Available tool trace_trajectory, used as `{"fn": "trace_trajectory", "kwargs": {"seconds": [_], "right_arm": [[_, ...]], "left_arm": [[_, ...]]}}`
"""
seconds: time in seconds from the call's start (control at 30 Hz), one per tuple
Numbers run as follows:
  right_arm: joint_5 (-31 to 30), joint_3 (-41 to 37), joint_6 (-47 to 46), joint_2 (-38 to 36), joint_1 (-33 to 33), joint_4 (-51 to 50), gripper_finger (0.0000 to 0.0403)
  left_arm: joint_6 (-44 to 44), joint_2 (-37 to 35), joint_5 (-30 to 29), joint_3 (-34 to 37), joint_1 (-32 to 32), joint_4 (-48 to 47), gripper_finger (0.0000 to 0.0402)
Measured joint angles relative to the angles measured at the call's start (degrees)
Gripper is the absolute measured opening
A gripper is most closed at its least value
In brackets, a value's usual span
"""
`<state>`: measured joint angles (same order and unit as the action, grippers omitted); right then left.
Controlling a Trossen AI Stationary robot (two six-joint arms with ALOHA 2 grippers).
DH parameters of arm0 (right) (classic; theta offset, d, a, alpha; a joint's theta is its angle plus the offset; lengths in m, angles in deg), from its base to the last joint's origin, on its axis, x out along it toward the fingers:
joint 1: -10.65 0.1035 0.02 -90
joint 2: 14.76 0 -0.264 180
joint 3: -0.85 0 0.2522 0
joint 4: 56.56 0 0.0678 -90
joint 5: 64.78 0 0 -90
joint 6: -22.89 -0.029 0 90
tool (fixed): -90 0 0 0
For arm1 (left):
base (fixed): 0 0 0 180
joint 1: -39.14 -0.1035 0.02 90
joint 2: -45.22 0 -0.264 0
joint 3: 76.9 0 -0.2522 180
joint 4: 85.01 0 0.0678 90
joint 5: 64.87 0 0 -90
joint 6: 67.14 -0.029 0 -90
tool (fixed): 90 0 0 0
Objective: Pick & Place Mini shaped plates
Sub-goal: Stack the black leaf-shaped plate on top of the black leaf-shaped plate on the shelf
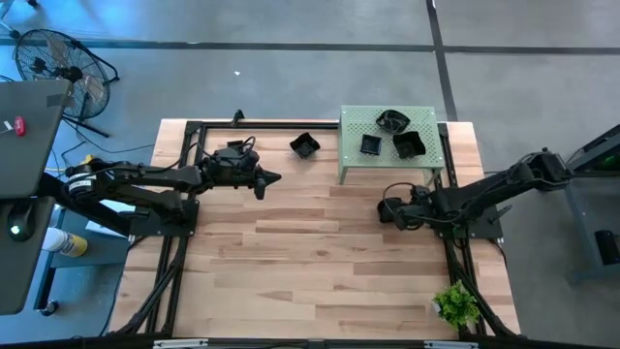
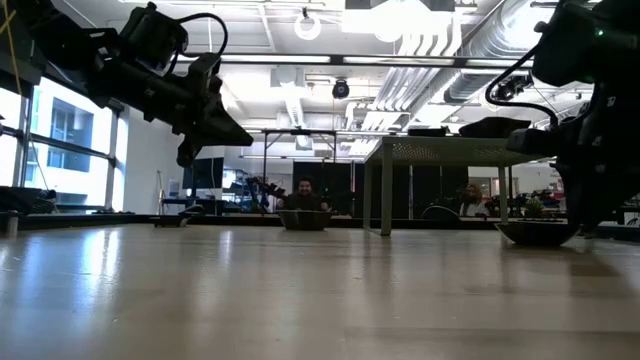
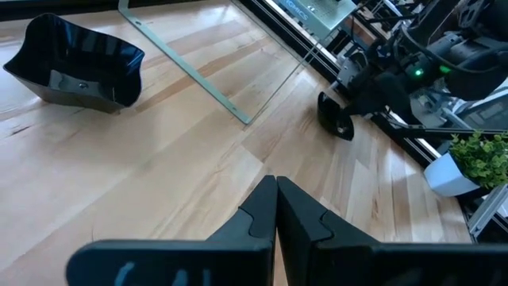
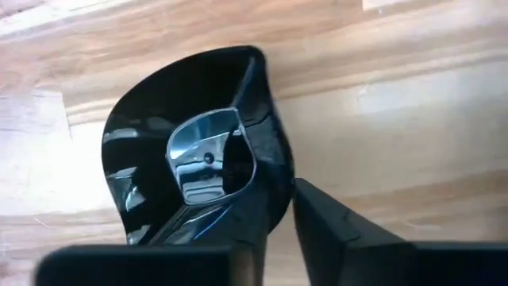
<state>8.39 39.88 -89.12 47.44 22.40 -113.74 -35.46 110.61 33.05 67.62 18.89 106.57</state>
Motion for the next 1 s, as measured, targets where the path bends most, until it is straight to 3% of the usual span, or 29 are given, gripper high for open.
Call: {"fn": "trace_trajectory", "kwargs": {"seconds": [0.13,0.37,0.47,0.6,0.87,1.0], "right_arm": [[-0.87,0.0,1.16,0.0,-0.36,0.32,0.0009],[-1.45,0.0,8.47,-0.11,-0.59,2.68,0.0004],[-0.63,0.18,16.3,-0.74,-0.62,5.83,0.0003],[4.73,0.2,27.58,-0.85,-0.64,9.83,0.0002],[11.44,0.22,56.44,0.03,-2.53,19.56,0.0003],[15.62,0.33,63.97,1.49,-5.59,22.08,0.0021]], "left_arm": [[-0.08,0.0,0.0,0.0,0.0,0.0,0.0],[-0.39,0.0,-0.02,0.0,0.0,0.0,0.0],[-0.37,0.0,0.29,0.0,0.0,0.01,0.0],[-0.37,0.0,0.5,0.0,0.0,-0.09,0.0],[-1.45,-0.02,0.55,0.0,0.0,-0.24,0.0],[-1.45,-0.02,0.57,0.0,0.0,-0.24,0.0]]}}
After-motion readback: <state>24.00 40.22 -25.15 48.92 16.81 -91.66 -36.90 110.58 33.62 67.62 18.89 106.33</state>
